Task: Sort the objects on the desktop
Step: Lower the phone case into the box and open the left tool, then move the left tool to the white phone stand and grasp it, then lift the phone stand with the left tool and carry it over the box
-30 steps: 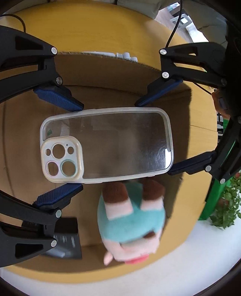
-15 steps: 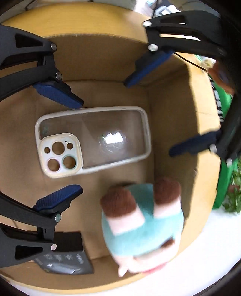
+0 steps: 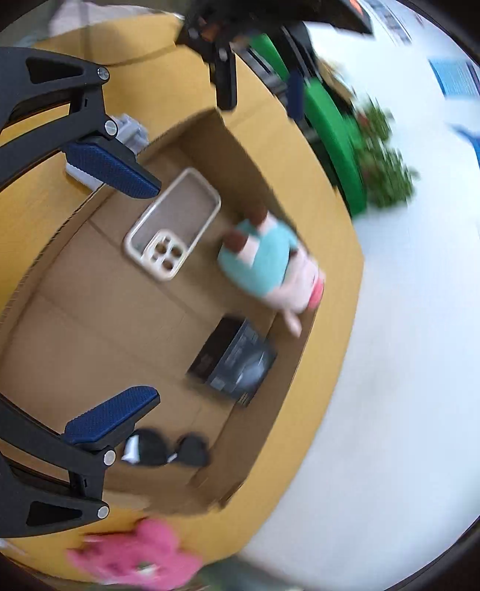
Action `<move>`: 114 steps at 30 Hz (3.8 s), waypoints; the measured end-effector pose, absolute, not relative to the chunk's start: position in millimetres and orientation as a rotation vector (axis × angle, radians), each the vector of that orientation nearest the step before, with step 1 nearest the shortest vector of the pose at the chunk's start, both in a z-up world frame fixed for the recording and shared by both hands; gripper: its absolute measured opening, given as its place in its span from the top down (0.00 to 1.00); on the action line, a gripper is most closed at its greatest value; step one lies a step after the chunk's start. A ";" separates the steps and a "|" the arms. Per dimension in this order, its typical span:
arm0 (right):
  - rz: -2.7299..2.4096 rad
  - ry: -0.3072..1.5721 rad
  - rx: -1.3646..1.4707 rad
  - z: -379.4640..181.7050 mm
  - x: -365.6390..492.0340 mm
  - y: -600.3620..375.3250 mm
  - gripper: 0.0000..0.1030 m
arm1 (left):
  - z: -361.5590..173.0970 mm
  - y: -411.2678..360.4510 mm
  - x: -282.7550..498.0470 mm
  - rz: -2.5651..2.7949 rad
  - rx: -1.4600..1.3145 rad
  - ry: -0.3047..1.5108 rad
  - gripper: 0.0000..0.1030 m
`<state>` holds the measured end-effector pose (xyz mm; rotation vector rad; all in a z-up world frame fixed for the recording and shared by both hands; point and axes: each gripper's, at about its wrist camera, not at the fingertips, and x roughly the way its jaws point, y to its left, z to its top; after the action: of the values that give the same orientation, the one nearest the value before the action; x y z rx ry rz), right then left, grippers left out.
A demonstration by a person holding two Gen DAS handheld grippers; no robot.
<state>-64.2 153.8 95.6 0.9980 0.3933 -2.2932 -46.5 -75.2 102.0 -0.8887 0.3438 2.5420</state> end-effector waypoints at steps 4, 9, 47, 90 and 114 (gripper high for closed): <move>-2.436 0.286 0.986 106.4 -39.1 182.1 0.00 | 109.0 -73.5 -34.1 2.654 -0.862 0.128 0.23; -2.562 0.283 0.906 120.7 -1.9 188.5 0.00 | 114.7 -66.2 -3.4 2.695 -0.833 0.006 0.23; -2.290 0.178 1.173 -14.8 24.6 106.6 0.00 | -19.9 -89.5 1.4 2.631 -1.328 -0.106 0.26; -2.516 -0.059 0.660 117.5 77.1 207.8 0.58 | 132.4 17.8 40.8 2.663 -0.697 0.126 0.76; -2.618 0.049 0.672 171.2 -55.5 243.4 0.56 | 158.1 92.8 -106.0 2.588 -0.819 0.016 0.76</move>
<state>-55.5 243.4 171.2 0.6721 0.0489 -2.6177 -106.0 92.8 158.1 -0.8190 0.0164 2.5879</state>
